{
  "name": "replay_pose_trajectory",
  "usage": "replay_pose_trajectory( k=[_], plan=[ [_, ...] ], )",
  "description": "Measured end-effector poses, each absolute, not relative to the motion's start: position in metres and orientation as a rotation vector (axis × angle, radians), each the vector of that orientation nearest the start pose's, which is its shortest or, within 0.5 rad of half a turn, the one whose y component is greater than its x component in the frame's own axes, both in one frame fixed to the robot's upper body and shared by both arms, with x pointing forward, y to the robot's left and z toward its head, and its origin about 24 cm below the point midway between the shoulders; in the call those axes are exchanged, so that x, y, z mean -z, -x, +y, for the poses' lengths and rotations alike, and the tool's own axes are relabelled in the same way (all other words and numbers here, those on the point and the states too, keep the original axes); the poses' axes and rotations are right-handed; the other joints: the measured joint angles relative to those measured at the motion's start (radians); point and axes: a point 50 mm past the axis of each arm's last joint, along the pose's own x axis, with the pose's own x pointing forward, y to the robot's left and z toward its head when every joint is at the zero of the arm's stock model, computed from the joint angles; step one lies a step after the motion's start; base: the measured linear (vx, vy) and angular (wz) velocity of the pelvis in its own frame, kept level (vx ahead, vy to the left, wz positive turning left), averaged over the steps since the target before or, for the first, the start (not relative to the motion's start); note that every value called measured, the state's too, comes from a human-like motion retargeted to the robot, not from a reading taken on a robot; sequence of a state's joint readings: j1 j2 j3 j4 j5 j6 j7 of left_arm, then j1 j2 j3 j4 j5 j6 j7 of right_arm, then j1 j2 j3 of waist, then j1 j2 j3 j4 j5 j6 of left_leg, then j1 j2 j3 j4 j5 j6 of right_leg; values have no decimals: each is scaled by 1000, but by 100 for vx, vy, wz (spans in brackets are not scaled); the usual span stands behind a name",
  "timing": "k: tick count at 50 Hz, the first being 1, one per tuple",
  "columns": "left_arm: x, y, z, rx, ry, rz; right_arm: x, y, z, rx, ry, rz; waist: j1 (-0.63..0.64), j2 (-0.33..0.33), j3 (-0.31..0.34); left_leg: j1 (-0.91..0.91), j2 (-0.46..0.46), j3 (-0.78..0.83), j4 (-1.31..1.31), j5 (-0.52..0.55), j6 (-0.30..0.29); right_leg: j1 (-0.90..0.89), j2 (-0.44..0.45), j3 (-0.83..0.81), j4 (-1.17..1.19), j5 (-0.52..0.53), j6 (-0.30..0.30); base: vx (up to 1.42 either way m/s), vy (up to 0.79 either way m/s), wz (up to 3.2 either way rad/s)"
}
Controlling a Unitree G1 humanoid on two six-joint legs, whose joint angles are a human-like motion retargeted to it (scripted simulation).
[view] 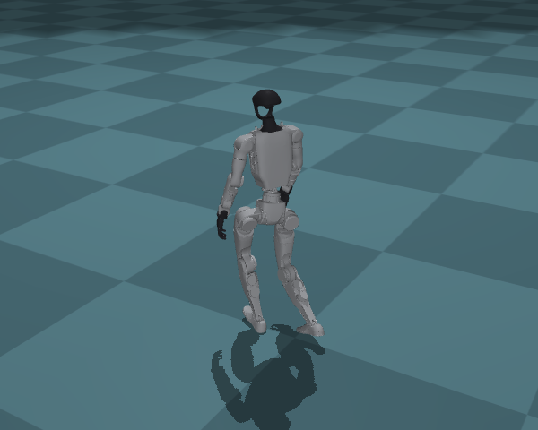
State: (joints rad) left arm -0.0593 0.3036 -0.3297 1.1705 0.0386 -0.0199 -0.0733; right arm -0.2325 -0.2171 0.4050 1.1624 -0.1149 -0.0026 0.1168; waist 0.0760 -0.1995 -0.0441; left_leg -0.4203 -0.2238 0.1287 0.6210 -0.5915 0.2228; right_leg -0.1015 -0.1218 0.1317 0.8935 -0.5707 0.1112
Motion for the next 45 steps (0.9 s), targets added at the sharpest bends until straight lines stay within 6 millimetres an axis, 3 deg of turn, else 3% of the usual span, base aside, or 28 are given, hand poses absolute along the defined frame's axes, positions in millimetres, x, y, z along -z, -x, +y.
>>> replay_pose_trajectory(
  k=[2, 5, 10, 15, 18, 27, 33, 39, 45],
  plan=[
    [153, -118, 232, 210, -458, 1149, 135, -185, -186, -383, 523, 981, -17, -16, 0, 28, -32, 5, -21, -3, 13, -29, -18, 14, 111, 106, 46, 27, 10, -6],
    [153, -116, 232, 218, -461, 1158, 134, -185, -191, -364, 516, 979, -43, -19, -3, 73, -52, 8, -58, -8, 21, -108, -48, 5, 261, 171, 54, 28, 9, -17],
    [154, -113, 234, 221, -488, 1170, 135, -182, -196, -332, 512, 980, -95, 0, -1, 162, -60, 3, -109, -33, 8, -251, -109, -50, 376, 81, -17, 31, 8, -20],
    [150, -126, 236, 203, -502, 1144, 137, -176, -203, -299, 503, 996, -140, 57, 17, 305, -27, -27, -242, -30, -22, -372, -99, -119, 270, -2, -76, 35, 4, -13],
    [147, -134, 235, 197, -503, 1114, 141, -165, -207, -278, 487, 1033, -164, 82, 29, 375, -11, -46, -290, -36, -36, -434, -81, -149, 168, -4, -80, 36, 2, -1],
    [138, -159, 224, 207, -482, 1000, 157, -121, -217, -231, 426, 1185, -195, 150, 42, 517, 57, -90, -363, -68, -73, -543, 9, -220, -234, 111, -14, 36, -2, 3],
    [137, -163, 218, 238, -483, 966, 164, -95, -221, -212, 394, 1269, -194, 156, 36, 551, 77, -103, -292, -118, -95, -583, 23, -246, -351, 156, 18, 38, -7, 4],
    [142, -152, 215, 261, -472, 1000, 165, -83, -230, -200, 387, 1316, -212, 170, 23, 594, 141, 11, -242, -87, -144, -573, -11, -289, -233, 211, 0, 46, -10, 29],
    [158, -110, 215, 263, -440, 1135, 165, -78, -231, -212, 411, 1328, -170, 234, 21, 554, 176, -176, 27, 84, -267, -482, 113, -303, -157, 206, -75, 49, -20, -51]
  ],
)
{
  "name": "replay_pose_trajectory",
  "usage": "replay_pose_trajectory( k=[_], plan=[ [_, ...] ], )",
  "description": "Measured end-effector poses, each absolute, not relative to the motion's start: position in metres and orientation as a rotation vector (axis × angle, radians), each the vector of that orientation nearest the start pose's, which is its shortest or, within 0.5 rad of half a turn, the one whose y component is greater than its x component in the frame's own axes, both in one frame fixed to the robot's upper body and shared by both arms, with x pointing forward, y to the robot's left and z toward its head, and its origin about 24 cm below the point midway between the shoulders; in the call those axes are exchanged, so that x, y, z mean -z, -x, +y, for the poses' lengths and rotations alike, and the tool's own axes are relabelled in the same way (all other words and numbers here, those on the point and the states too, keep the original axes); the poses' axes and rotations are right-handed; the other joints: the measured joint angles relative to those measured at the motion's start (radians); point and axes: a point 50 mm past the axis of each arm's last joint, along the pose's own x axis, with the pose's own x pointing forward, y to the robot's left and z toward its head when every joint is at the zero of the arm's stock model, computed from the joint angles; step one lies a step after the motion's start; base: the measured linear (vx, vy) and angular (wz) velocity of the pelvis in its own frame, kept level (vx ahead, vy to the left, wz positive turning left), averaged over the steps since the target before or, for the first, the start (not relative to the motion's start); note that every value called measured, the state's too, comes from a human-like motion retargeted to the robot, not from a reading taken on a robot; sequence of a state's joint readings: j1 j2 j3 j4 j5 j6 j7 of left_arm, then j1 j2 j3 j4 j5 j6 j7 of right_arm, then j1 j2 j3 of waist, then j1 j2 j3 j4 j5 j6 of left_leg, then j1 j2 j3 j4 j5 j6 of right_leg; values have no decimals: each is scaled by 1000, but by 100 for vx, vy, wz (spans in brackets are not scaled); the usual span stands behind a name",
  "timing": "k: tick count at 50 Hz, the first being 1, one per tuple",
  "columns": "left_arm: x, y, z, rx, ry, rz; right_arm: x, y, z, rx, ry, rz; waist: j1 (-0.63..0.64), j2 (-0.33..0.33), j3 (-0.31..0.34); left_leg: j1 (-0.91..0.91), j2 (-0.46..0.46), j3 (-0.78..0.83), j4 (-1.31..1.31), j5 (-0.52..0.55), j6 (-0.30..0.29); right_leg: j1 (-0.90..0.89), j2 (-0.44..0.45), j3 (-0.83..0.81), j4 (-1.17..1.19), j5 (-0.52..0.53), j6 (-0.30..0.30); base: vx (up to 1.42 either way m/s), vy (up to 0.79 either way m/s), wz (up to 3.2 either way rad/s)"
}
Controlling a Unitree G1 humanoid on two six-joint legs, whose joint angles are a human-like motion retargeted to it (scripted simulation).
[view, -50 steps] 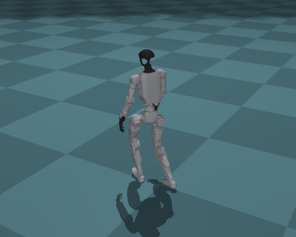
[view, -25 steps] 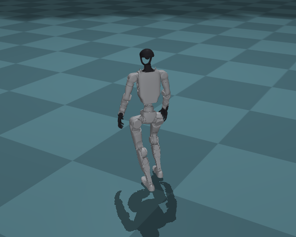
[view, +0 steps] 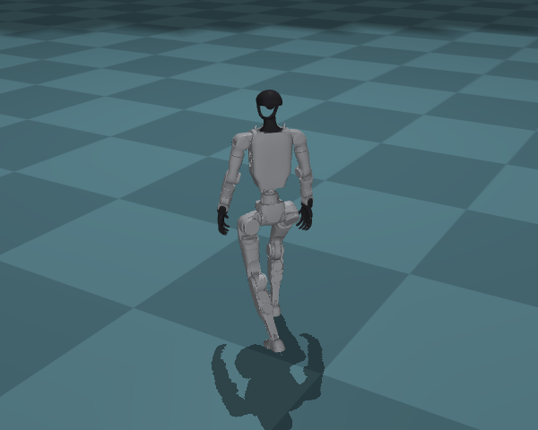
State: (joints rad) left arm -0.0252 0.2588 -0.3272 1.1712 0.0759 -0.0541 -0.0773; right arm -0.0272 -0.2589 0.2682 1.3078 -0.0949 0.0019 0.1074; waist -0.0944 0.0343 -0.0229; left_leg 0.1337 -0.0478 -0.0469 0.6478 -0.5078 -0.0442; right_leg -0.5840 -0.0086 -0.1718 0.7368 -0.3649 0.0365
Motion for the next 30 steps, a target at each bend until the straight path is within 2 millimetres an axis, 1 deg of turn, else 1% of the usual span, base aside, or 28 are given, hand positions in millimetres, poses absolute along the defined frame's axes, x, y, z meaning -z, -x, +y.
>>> replay_pose_trajectory(
  k=[3, 5, 6, 8, 10, 12, 13, 15, 17, 19, 22, 23, 25, 28, 30],
  plan=[
    [162, -94, 215, 271, -434, 1186, 164, -87, -230, -222, 428, 1297, 19, 54, -15, -110, 94, 10, 268, 114, -51, 59, 81, -19, -56, -10, -43, 47, -14, -37],
    [164, -87, 216, 278, -434, 1207, 162, -96, -229, -226, 444, 1265, 40, 78, -26, -199, 156, 31, 438, 181, -55, 93, 125, -20, -94, -21, -64, 48, -11, -43],
    [164, -84, 215, 281, -434, 1215, 161, -101, -229, -227, 456, 1248, 53, 81, -30, -240, 183, 47, 507, 182, -37, 109, 138, -15, -97, -36, -70, 49, -9, -44],
    [164, -85, 217, 278, -438, 1213, 156, -117, -228, -223, 480, 1199, 77, 82, -35, -339, 230, 69, 621, 160, 8, 156, 165, -3, -158, -38, -76, 50, -8, -45],
    [164, -82, 216, 272, -431, 1217, 153, -130, -226, -219, 502, 1155, 107, 82, -38, -427, 265, 86, 696, 92, 54, 194, 187, 15, -176, -59, -76, 51, -6, -54],
    [162, -87, 218, 251, -420, 1203, 145, -152, -223, -210, 514, 1092, 131, 61, -35, -523, 262, 96, 700, 36, 92, 255, 193, 44, -255, -53, -69, 52, -3, -56],
    [163, -84, 217, 243, -408, 1207, 143, -158, -220, -210, 519, 1068, 146, 62, -35, -563, 267, 99, 696, 0, 104, 271, 204, 56, -251, -69, -68, 53, -2, -63],
    [162, -87, 219, 218, -387, 1196, 134, -181, -215, -205, 518, 996, 163, 34, -26, -639, 233, 112, 627, -33, 119, 335, 195, 91, -318, -70, -59, 55, -1, -54],
    [163, -85, 218, 198, -365, 1197, 125, -199, -207, -210, 511, 926, 177, 18, -20, -700, 206, 120, 527, -45, 114, 387, 190, 121, -355, -85, -55, 57, 0, -52],
    [164, -81, 217, 182, -342, 1204, 116, -215, -198, -221, 502, 856, 186, 4, -17, -751, 173, 124, 401, -28, 96, 431, 179, 149, -386, -105, -57, 58, 0, -50],
    [165, -75, 215, 167, -318, 1218, 103, -236, -185, -252, 498, 756, 189, -17, -20, -803, 114, 123, 169, 31, 59, 488, 156, 184, -423, -136, -61, 58, 2, -38],
    [166, -74, 214, 163, -313, 1223, 99, -241, -181, -263, 500, 727, 187, -24, -23, -811, 93, 119, 83, 54, 47, 504, 148, 192, -430, -146, -61, 58, 3, -33],
    [168, -67, 212, 161, -304, 1239, 94, -246, -173, -289, 504, 686, 188, -17, -31, -849, 75, 99, -8, 60, 27, 522, 156, 206, -405, -175, -66, 57, 4, -34],
    [169, -63, 212, 150, -293, 1255, 89, -251, -167, -318, 514, 648, 187, -26, -48, -865, 43, 92, -126, 80, 25, 537, 144, 226, -355, -212, -65, 61, 5, -30],
    [169, -61, 213, 135, -284, 1267, 89, -251, -166, -330, 516, 647, 189, -42, -57, -859, 22, 99, -152, 108, 33, 544, 122, 223, -300, -236, -60, 64, 6, -29]
  ],
)
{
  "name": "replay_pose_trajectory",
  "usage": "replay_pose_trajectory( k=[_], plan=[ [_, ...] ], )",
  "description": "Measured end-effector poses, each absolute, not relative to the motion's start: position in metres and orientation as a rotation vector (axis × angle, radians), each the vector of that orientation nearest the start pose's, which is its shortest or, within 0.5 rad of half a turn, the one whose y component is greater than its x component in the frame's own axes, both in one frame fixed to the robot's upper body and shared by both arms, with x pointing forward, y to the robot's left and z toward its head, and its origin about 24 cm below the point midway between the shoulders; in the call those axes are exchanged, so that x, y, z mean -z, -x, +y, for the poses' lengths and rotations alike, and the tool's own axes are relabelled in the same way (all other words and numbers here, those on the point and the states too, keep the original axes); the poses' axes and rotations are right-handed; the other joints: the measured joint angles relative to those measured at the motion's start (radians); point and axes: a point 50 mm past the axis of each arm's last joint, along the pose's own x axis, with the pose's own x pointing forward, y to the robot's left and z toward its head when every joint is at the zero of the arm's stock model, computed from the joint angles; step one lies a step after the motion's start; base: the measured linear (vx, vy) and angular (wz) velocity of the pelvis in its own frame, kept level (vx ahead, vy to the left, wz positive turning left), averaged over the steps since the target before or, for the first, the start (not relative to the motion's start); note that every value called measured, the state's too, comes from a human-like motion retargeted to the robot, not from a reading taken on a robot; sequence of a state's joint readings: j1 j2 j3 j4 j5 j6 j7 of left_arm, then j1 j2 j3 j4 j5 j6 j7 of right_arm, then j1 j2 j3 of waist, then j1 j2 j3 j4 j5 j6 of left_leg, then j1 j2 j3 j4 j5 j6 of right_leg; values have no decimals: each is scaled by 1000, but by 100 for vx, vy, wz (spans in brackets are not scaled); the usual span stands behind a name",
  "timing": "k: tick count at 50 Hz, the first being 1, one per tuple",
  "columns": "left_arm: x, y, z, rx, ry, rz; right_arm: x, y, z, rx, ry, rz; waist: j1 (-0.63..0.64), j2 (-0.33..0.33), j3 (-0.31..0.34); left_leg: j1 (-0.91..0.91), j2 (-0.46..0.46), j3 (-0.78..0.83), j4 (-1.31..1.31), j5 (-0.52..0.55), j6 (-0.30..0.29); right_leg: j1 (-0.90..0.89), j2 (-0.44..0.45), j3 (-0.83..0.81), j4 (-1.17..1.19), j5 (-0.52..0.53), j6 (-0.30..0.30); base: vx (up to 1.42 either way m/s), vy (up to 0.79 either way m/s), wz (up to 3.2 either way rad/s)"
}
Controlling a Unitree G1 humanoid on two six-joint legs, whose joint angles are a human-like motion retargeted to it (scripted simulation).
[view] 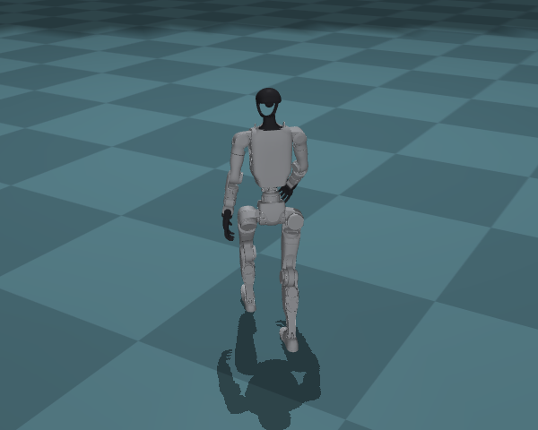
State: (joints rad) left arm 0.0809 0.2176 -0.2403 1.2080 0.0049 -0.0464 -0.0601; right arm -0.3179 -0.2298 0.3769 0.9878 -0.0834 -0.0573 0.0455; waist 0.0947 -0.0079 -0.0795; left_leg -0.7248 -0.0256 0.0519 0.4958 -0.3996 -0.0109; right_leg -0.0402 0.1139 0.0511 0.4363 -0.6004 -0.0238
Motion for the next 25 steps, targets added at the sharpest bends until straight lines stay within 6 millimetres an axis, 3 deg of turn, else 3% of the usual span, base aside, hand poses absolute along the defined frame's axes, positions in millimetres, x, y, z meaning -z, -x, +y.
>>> replay_pose_trajectory(
  k=[5, 7, 10, 12, 16, 19, 25],
  plan=[
    [172, -47, 213, 93, -256, 1312, 111, -220, -172, -332, 511, 764, -12, -50, -34, -13, -67, 13, 159, 58, 44, -20, -70, -10, 246, 5, 55, 68, 7, -16],
    [170, -49, 220, 69, -246, 1317, 122, -206, -176, -334, 494, 838, -18, -128, -15, 68, -150, 48, 116, 86, 77, -36, -184, -20, 419, 102, 115, 68, 8, -4],
    [169, -52, 223, 54, -231, 1311, 137, -179, -185, -339, 463, 959, -54, -190, -20, 138, -238, 59, 88, 65, 131, -127, -274, -8, 680, 308, 182, 65, 7, 12],
    [168, -58, 226, 53, -240, 1291, 144, -164, -191, -333, 448, 1021, -81, -207, -21, 195, -272, 57, 60, 40, 153, -212, -321, -9, 830, 387, 181, 64, 7, 1],
    [162, -78, 234, 50, -280, 1237, 152, -142, -205, -292, 433, 1106, -134, -206, -14, 342, -300, 28, -30, -2, 161, -388, -403, -40, 995, 303, 101, 63, 7, -16],
    [156, -98, 240, 36, -310, 1179, 154, -129, -216, -248, 420, 1148, -170, -179, 6, 495, -286, -15, -141, -16, 149, -494, -414, -78, 956, 213, 60, 62, 5, -10],
    [140, -138, 247, 7, -348, 1036, 161, -94, -232, -162, 362, 1257, -227, -115, 54, 754, -221, -94, -279, -58, 127, -611, -348, -145, 567, 195, 95, 63, 1, 4]
  ],
)
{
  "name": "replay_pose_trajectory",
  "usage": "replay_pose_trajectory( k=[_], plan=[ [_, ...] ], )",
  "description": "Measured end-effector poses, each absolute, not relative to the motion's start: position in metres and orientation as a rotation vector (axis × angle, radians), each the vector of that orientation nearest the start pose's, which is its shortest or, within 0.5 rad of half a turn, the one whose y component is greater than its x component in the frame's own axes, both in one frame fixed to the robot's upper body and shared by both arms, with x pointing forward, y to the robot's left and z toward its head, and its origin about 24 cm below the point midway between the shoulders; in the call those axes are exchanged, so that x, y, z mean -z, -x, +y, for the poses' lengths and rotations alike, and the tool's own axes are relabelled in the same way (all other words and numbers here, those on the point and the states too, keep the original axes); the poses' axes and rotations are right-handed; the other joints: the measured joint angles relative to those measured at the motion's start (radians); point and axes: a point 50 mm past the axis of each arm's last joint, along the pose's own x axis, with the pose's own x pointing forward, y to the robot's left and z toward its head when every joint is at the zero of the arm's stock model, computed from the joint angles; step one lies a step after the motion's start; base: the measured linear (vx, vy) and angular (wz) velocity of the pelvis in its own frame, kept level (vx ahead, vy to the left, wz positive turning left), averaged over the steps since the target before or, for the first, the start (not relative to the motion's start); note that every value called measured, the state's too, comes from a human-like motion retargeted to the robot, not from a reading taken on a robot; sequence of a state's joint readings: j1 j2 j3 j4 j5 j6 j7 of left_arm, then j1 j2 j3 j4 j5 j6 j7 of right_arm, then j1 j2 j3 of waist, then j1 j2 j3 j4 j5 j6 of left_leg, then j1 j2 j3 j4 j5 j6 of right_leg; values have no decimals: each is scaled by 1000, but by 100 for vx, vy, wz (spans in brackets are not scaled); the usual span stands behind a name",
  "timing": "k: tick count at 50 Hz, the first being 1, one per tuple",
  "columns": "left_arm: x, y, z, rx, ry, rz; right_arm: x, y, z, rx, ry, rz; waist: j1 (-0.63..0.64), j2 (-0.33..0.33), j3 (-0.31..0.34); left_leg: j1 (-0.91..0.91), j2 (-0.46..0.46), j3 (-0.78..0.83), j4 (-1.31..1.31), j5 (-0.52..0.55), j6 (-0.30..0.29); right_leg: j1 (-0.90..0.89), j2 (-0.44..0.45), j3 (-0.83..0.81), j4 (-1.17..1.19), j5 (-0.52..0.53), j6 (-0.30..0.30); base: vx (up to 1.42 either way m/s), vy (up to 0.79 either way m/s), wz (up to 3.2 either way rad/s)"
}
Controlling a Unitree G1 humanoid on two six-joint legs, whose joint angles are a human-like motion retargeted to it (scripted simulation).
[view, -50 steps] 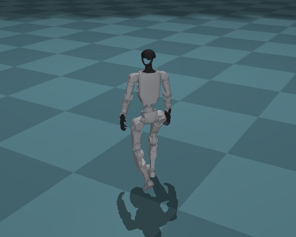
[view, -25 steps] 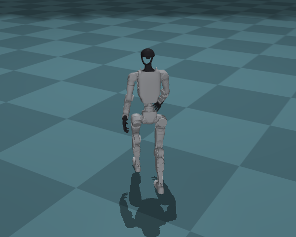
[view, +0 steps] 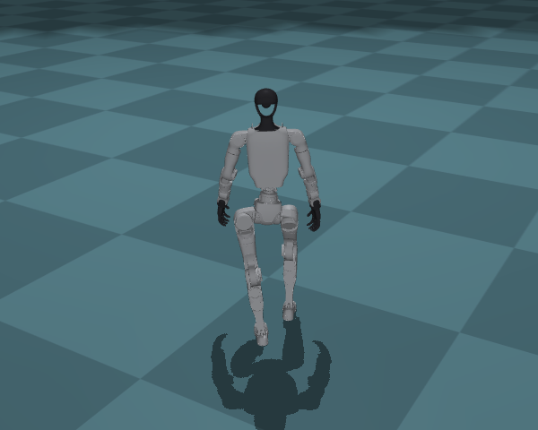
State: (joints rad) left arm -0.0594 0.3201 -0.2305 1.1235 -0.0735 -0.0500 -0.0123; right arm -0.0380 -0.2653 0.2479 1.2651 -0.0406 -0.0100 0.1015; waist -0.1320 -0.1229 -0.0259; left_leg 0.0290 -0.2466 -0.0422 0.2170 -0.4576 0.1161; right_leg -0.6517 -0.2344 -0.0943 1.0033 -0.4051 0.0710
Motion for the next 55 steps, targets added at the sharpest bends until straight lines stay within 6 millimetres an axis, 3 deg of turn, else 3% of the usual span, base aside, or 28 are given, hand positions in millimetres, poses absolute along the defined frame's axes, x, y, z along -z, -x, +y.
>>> replay_pose_trajectory(
  k=[4, 8, 12, 15, 18, 20, 25, 28, 32, 35, 38, 42, 44, 47, 50, 55],
  plan=[
    [131, -156, 249, 8, -371, 959, 165, -71, -238, -123, 328, 1333, -9, 36, -4, 83, 48, -23, -42, -28, -23, -37, 83, -1, -367, 56, 64, 62, -4, -1],
    [129, -160, 251, 7, -378, 940, 167, -53, -242, -105, 302, 1389, -19, 45, -27, 119, 69, -26, 14, -57, -52, -67, 118, 19, -478, 92, 85, 66, -10, 5],
    [139, -137, 247, -8, -339, 1010, 168, -41, -243, -94, 297, 1424, -9, 67, -52, 125, 100, -43, 192, -21, -98, -67, 168, 30, -333, 157, 46, 70, -15, -17],
    [151, -109, 242, -6, -295, 1104, 167, -43, -245, -94, 312, 1413, -5, 129, -47, 64, 177, -48, 490, 51, -164, -4, 246, 1, -269, 149, -7, 69, -15, -19],
    [160, -86, 230, 38, -268, 1184, 165, -59, -243, -94, 326, 1354, 24, 218, -57, -103, 307, -25, 858, 194, -215, 63, 356, -37, -319, 125, -71, 63, -11, -37],
    [164, -78, 224, 74, -261, 1218, 163, -76, -241, -91, 341, 1298, 50, 239, -69, -222, 372, 2, 1037, 230, -188, 110, 397, -36, -362, 101, -96, 65, -8, -38],
    [168, -65, 212, 120, -236, 1257, 151, -125, -232, -86, 378, 1129, 128, 222, -74, -495, 434, 60, 1215, 40, -67, 246, 432, 6, -423, 19, -104, 67, -4, -30],
    [168, -66, 212, 103, -211, 1251, 136, -168, -224, -79, 374, 996, 156, 182, -52, -619, 398, 94, 1090, -24, -45, 370, 413, 47, -515, -8, -97, 71, 0, -14],
    [170, -56, 207, 82, -185, 1271, 115, -210, -208, -109, 380, 837, 177, 157, -36, -712, 347, 123, 754, -8, -85, 494, 377, 85, -577, -71, -104, 75, 2, -6],
    [172, -52, 205, 74, -184, 1287, 101, -233, -198, -148, 404, 743, 172, 139, -42, -717, 282, 125, 400, 62, -125, 564, 338, 93, -604, -110, -105, 76, 4, 15],
    [173, -45, 204, 66, -187, 1310, 96, -241, -190, -178, 418, 705, 178, 143, -63, -755, 262, 117, 285, 63, -134, 582, 331, 86, -532, -157, -105, 75, 8, 4],
    [175, -34, 202, 37, -175, 1345, 105, -229, -186, -191, 418, 747, 180, 112, -103, -780, 211, 127, 373, 126, -98, 574, 278, 74, -355, -177, -81, 79, 12, 11],
    [175, -30, 205, 20, -170, 1362, 116, -215, -186, -199, 408, 811, 177, 64, -108, -757, 153, 145, 426, 149, -65, 560, 212, 78, -202, -131, -41, 79, 13, 21],
    [174, -30, 211, 7, -159, 1369, 132, -189, -186, -230, 376, 924, 154, -36, -95, -665, 25, 176, 407, 148, 0, 497, 67, 92, 94, 58, 34, 74, 12, 39],
    [173, -38, 215, 17, -171, 1348, 143, -167, -189, -259, 359, 1015, 120, -74, -87, -563, -51, 167, 353, 114, 43, 375, -15, 107, 337, 229, 43, 72, 10, 27],
    [169, -57, 223, 41, -241, 1303, 155, -135, -201, -252, 369, 1121, 52, -71, -68, -365, -99, 107, 254, 47, 52, 162, -85, 87, 483, 70, -36, 69, 7, 15]
  ],
)
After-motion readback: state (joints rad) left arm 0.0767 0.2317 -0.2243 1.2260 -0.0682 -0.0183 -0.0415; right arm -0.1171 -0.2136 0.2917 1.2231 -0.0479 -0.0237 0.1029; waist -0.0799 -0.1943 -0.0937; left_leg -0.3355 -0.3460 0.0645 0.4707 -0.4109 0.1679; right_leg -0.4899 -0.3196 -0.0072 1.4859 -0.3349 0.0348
